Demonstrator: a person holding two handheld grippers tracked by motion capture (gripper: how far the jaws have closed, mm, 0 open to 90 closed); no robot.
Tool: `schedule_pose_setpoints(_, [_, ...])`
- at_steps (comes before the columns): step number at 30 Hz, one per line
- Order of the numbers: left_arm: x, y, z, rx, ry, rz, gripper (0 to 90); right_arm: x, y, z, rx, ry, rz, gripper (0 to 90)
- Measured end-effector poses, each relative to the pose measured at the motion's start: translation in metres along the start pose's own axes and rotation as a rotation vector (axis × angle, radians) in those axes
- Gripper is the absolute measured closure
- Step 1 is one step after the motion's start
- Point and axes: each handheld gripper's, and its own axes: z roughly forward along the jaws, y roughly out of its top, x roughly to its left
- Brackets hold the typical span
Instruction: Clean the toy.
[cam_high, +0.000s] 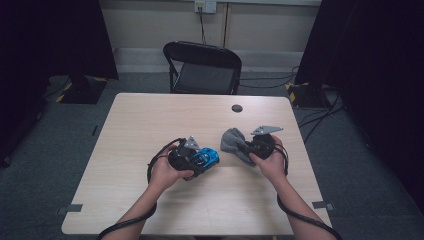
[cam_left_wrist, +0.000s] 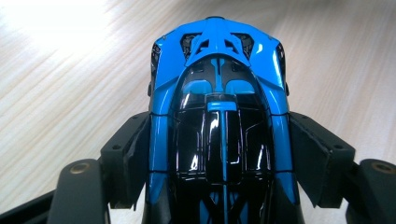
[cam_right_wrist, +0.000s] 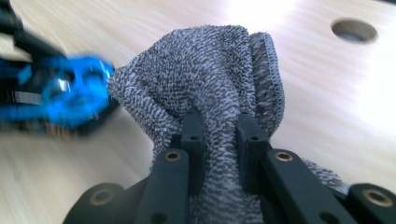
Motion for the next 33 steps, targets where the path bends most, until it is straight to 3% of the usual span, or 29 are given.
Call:
schedule_pose_setpoints(6, [-0.007, 0.004, 0.003, 0.001, -0.020, 0.030, 28.0, 0.011, 0.019, 0.026, 0.029, 0.008, -0.013, 77.2])
schedule_pose_setpoints(11, [-0.009, 0.007, 0.001, -0.015, -0.023, 0.041, 28.0, 0.020, 0.023, 0.037, 0.048, 0.070, -0.052, 77.2])
schedule_pose_setpoints(13, [-0.008, 0.007, 0.000, -0.017, -0.017, 0.035, 28.0, 0.026, 0.024, 0.037, 0.057, 0.080, -0.094, 77.2])
schedule_pose_setpoints(16, [-0.004, 0.005, -0.001, -0.020, -0.011, 0.023, 28.0, 0.027, 0.024, 0.034, 0.054, 0.094, -0.107, 77.2])
schedule_pose_setpoints(21, [-0.004, 0.006, -0.002, -0.022, -0.001, 0.026, 28.0, 0.024, 0.019, 0.031, 0.067, 0.109, -0.101, 77.4])
schedule_pose_setpoints(30, [0.005, 0.002, -0.005, -0.031, 0.035, -0.009, 28.0, 0.022, 0.010, 0.022, 0.064, 0.094, -0.073, 77.4])
schedule_pose_setpoints(33, [0.009, 0.000, -0.007, -0.033, 0.045, -0.019, 28.0, 0.022, 0.007, 0.020, 0.062, 0.110, -0.073, 77.4])
